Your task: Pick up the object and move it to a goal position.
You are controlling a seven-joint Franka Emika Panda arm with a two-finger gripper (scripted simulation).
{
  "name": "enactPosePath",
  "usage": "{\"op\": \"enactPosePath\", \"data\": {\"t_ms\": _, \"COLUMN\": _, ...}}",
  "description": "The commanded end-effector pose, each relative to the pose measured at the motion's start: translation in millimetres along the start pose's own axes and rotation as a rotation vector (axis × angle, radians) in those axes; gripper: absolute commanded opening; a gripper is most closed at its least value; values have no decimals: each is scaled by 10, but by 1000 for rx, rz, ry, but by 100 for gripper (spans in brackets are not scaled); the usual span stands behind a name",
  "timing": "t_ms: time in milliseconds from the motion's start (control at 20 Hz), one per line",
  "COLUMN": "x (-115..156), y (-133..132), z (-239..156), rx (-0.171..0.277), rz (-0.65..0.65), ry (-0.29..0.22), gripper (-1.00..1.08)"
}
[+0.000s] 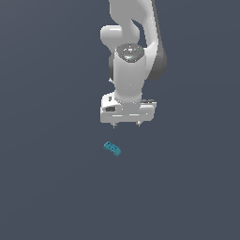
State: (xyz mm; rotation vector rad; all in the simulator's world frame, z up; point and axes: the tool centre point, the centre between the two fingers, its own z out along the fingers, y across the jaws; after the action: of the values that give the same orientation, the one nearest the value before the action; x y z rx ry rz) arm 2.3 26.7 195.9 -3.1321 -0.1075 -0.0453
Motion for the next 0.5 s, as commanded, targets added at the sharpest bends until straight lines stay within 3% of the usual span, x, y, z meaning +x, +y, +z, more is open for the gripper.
{"op": "enactPosePath", "data": {"t_ms": 0, "x": -21, "y": -7, "z": -16, "rx": 1, "rz": 2, "ry": -7, "gripper": 100}}
{"op": "enactPosePath", "data": {"t_ms": 450, "x": -17, "y": 0, "z": -5, "rx": 0, "rz": -6, "ry": -7, "gripper": 100}}
